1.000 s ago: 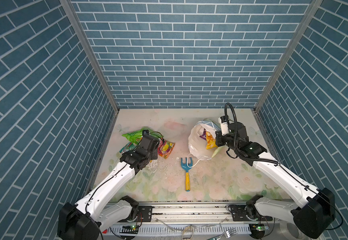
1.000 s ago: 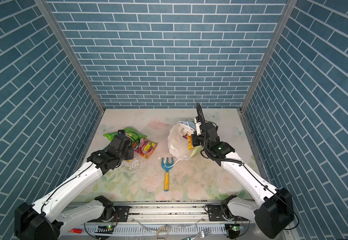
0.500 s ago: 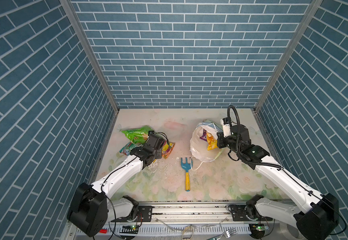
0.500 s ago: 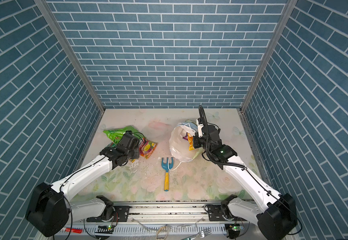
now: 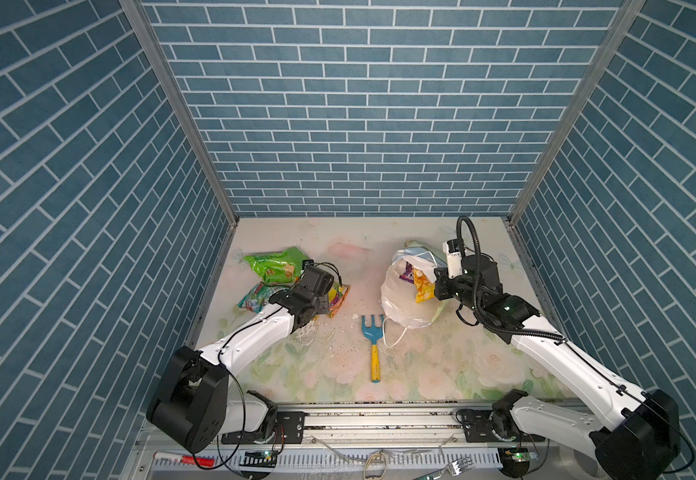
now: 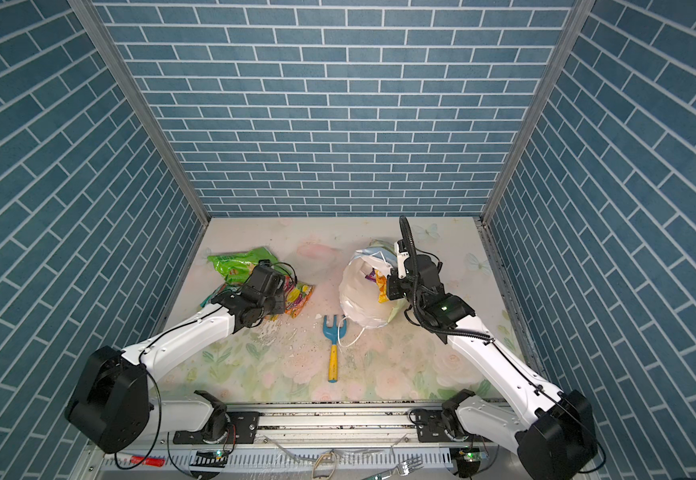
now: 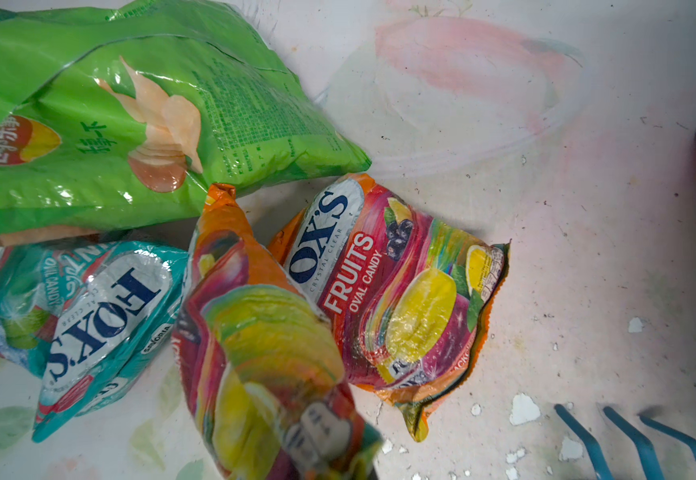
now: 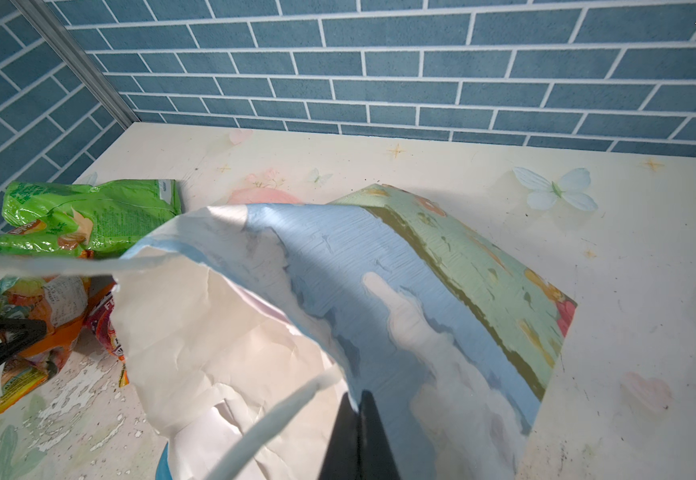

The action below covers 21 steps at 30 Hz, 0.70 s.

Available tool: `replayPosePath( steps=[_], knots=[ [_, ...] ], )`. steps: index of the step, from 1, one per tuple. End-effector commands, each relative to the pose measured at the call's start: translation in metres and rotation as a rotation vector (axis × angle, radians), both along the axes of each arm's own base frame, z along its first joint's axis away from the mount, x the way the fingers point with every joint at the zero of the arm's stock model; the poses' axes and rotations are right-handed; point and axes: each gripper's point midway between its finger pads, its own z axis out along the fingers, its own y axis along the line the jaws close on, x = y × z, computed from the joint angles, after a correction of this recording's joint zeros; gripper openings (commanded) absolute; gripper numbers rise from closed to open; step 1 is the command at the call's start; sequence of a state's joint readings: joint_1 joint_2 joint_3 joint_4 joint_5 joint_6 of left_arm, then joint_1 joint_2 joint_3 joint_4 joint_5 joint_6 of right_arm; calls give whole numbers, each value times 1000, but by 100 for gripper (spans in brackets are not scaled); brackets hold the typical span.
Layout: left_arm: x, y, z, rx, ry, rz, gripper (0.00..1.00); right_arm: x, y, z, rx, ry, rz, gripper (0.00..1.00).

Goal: Take the snacks out of the paper bag
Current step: 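Lower the left gripper and release the Fox's candy bag onto the snack pile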

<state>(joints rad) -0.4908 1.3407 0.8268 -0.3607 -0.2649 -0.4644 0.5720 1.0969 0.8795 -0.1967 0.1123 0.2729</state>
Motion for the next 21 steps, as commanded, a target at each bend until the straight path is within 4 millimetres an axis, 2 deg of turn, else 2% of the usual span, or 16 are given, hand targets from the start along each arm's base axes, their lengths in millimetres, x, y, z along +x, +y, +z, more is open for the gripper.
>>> replayPosePath(
  steps=[1,11,17,18,19,21],
  knots=[
    [16,-5,11,-20,-46,12,0,0,-6,4,2,-20,-26,0],
    [45,-16,2,-32,-22,23,0,2,0,0,15,-13,-7,0],
    [56,-23,3,-50,-23,21,0,0,-1,-1,21,-15,-9,0],
    [56,-23,4,-53,-24,20,3,0,-1,-1,22,-17,-10,0],
    [56,-24,5,-56,-23,17,11,0,-1,-1,25,-19,-10,0],
    [56,-27,9,-65,-24,1,32,-1,-1,-1,25,-19,-9,0]
  ],
)
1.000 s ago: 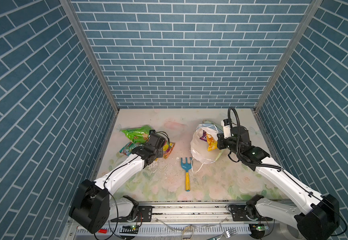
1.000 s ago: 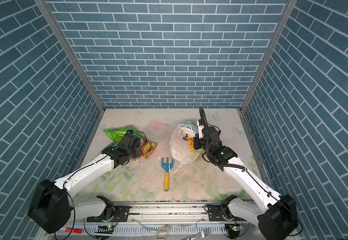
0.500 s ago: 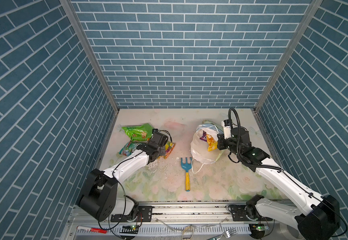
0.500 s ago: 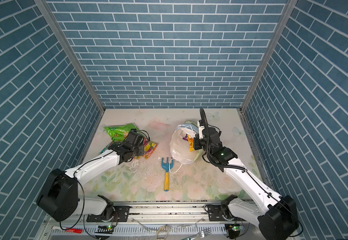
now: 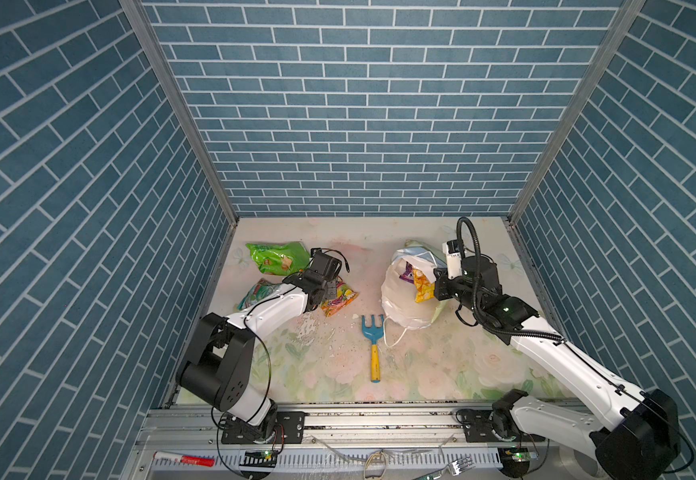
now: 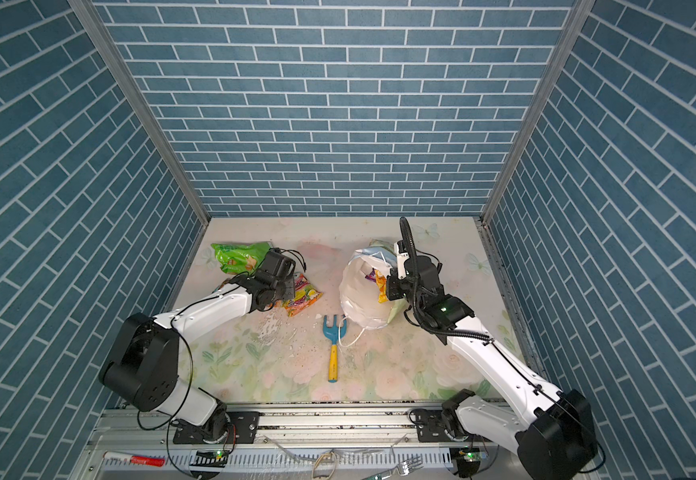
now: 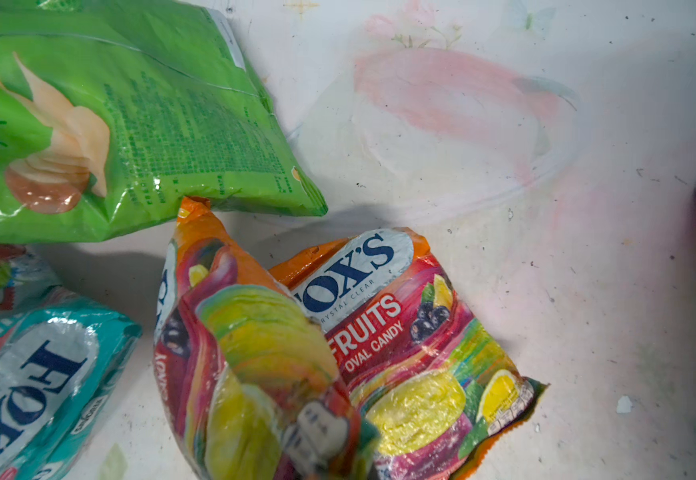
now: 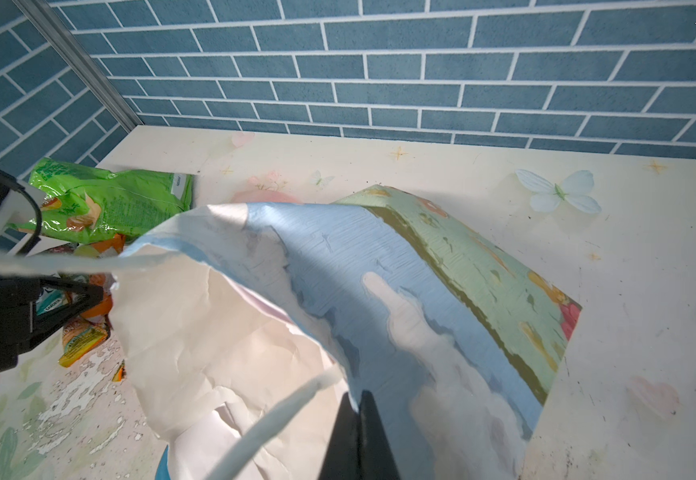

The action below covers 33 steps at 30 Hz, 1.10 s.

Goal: Take the snacks out of the paper bag
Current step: 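Lower the left gripper and release the Fox's candy bag onto the snack pile, then move the left gripper back over the paper bag opening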

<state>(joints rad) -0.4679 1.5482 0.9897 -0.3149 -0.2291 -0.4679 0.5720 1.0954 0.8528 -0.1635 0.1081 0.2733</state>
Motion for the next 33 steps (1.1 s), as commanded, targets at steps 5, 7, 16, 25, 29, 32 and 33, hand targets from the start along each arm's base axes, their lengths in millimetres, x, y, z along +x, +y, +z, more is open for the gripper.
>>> replayPosePath(
  steps=[5,7,16,25,29,32,33],
  knots=[
    [4,-13,32,-75,-60,-60,71,-1,-2,2,20,-11,-15,0],
    [0,-12,43,-89,-84,-66,81,-1,-2,2,22,-12,-15,0],
    [-23,-7,82,-129,-165,-92,98,4,-1,-5,12,-2,-25,0],
    [-33,-13,101,-171,-227,-157,100,7,-2,-5,-1,8,-36,0],
    [-35,-24,103,-245,-284,-202,100,7,-9,-6,-40,15,-63,0],
    [-36,-30,98,-288,-305,-222,100,7,-16,-4,-69,7,-86,0],
    [-36,-32,95,-301,-308,-226,100,8,-17,-3,-77,5,-91,0]
  ],
)
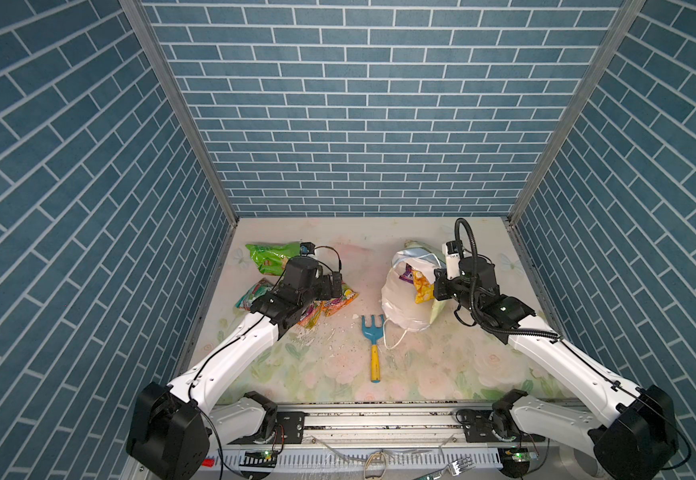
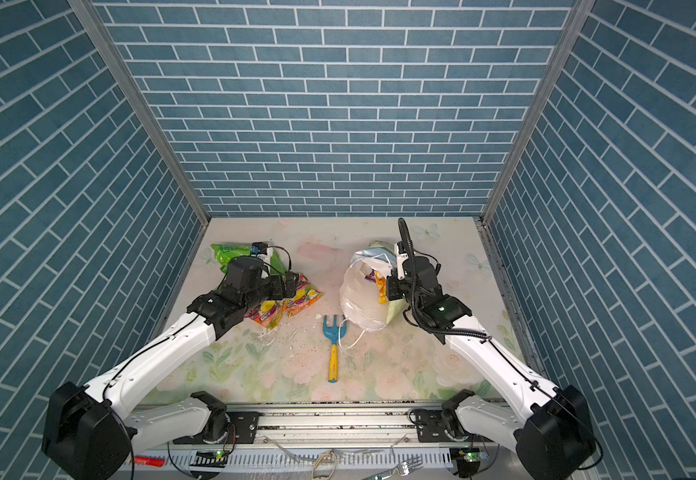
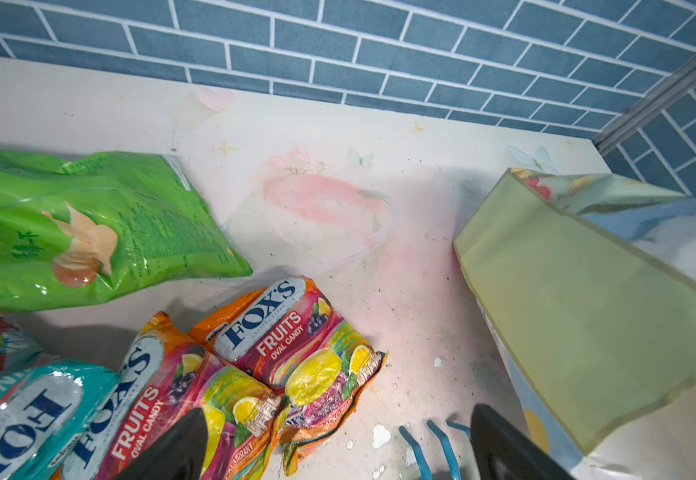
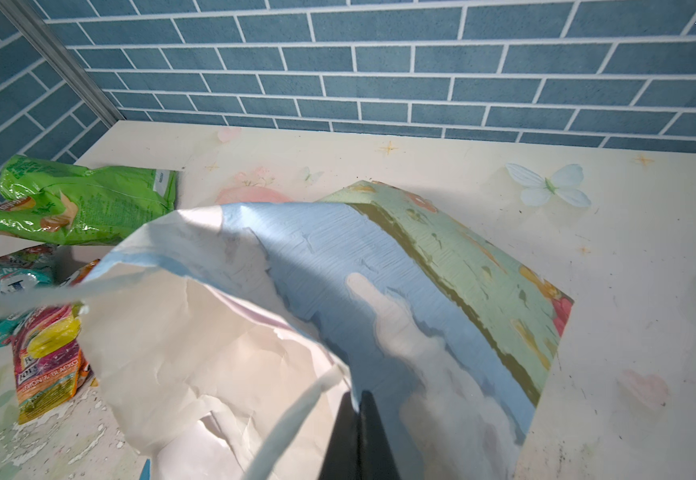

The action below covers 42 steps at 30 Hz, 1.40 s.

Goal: Take the snacks out of the paper bag
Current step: 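Move the left gripper back over the paper bag opening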

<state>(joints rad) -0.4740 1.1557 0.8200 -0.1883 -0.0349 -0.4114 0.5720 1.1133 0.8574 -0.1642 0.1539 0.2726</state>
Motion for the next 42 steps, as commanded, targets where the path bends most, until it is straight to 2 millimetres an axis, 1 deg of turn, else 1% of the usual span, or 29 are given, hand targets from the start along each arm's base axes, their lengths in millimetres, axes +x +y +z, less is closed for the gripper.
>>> replayPosePath(
  steps=[1,5,10,14,19,24,27,33,36,42],
  knots=[
    [2,-14,3,-72,-46,-50,99,2,-13,1,-59,2,-56,0],
    [3,-30,-1,-115,-35,-97,100,3,-20,1,-103,9,-77,0],
    [-6,-69,4,-129,-57,-194,99,2,-25,1,-131,31,-94,0],
    [-13,-89,5,-133,-58,-243,100,-1,-29,3,-134,39,-109,0],
    [-21,-96,8,-134,-79,-263,100,-4,-33,0,-154,62,-118,0],
    [-25,-97,12,-134,-85,-273,100,-3,-36,-4,-186,74,-131,0],
    [-27,-96,17,-139,-91,-276,100,-1,-35,-2,-186,73,-128,0],
    [-36,-101,36,-163,-134,-306,100,3,-23,8,-162,71,-84,0],
    [-38,-103,40,-164,-144,-314,100,5,-18,14,-151,67,-66,0],
    [-48,-121,51,-198,-147,-392,99,5,-5,24,-116,68,-8,0]
  ],
)
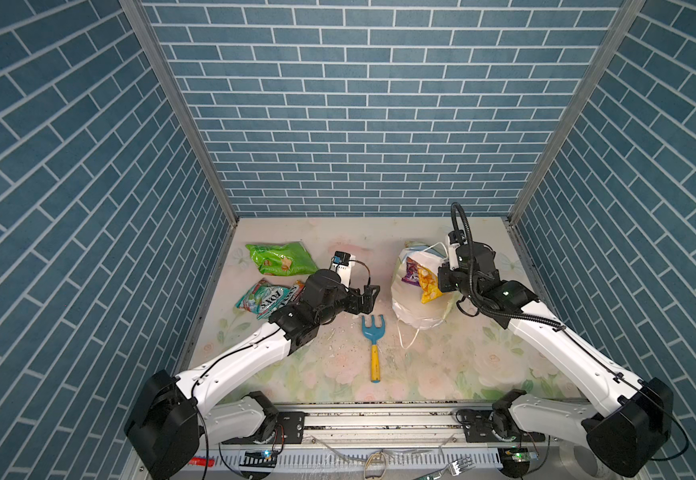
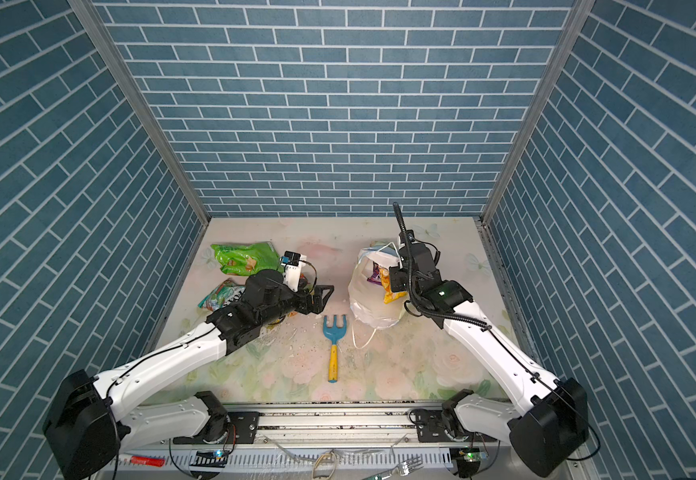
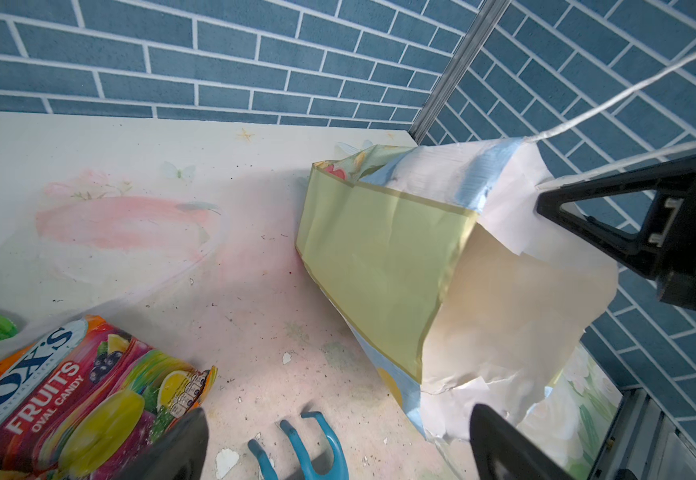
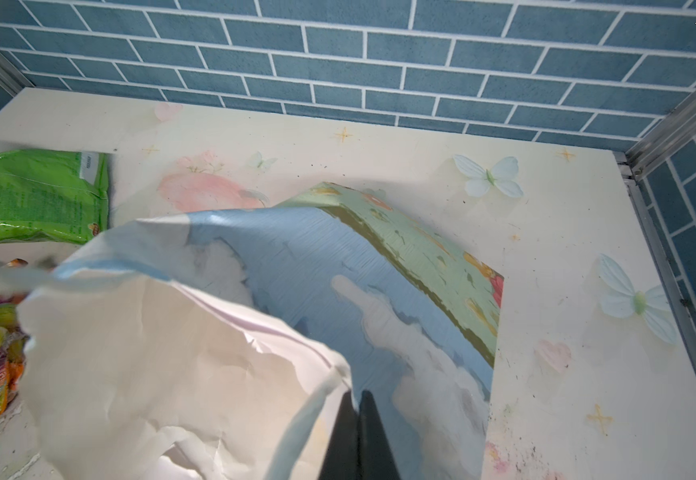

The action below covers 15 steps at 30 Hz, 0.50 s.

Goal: Take the snacks out of the paper bag
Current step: 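Move the left gripper back over the paper bag opening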

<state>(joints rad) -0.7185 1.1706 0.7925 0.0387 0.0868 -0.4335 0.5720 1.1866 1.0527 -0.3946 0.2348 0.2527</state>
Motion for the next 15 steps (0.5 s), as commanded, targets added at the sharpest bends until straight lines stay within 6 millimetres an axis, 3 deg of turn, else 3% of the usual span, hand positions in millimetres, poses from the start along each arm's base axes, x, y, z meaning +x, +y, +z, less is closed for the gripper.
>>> replayPosePath(
  steps=[1,8,15],
  knots=[
    [-8,-17,23,-33,-42,-65,99,-2,10,7,3,11,63,0],
    [-22,-46,34,-51,-66,-164,95,-2,22,4,20,35,116,0],
    [-29,-67,33,-61,-54,-224,93,-1,27,5,47,32,125,0]
  ],
)
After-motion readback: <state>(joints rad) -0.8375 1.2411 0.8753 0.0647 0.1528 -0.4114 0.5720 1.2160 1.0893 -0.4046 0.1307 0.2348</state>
